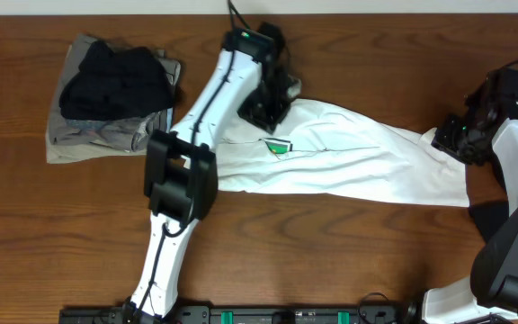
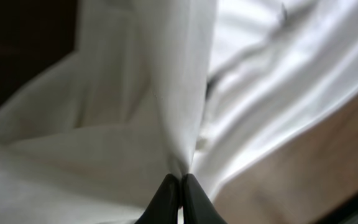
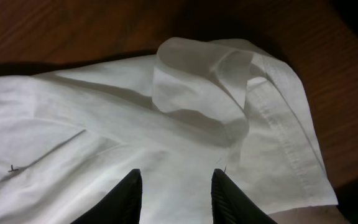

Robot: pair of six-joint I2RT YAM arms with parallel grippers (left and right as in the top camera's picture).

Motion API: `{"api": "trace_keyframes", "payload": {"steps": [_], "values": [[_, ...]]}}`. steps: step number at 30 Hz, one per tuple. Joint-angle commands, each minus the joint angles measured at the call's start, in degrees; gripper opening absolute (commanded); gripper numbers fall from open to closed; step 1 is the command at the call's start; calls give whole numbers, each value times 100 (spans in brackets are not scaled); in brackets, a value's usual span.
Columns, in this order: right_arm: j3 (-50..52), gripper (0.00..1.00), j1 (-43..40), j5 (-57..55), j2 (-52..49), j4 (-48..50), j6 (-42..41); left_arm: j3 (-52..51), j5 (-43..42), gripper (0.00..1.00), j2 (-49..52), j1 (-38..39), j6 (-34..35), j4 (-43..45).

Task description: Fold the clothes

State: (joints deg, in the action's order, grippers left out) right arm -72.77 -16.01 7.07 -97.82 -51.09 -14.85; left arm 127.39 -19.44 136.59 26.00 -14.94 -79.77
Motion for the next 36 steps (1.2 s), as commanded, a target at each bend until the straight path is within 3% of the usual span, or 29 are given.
{"api": "trace_keyframes", "payload": {"steps": [1,10,14,27,36], "values": [[17,35,28,42,0,31,13,-280,129,6,-125,127,66,-208],[17,36,28,-76,0,31,33,-525,1300,10,-157,81,629,-627],[17,36,28,-90,0,63,33,-365,1309,12,-227,-48,625,-529],[17,37,22,-129,0,79,33,-238,942,17,-297,-413,603,1300],[17,38,17,-129,0,138,33,101,1196,17,-629,-446,605,1220]]}}
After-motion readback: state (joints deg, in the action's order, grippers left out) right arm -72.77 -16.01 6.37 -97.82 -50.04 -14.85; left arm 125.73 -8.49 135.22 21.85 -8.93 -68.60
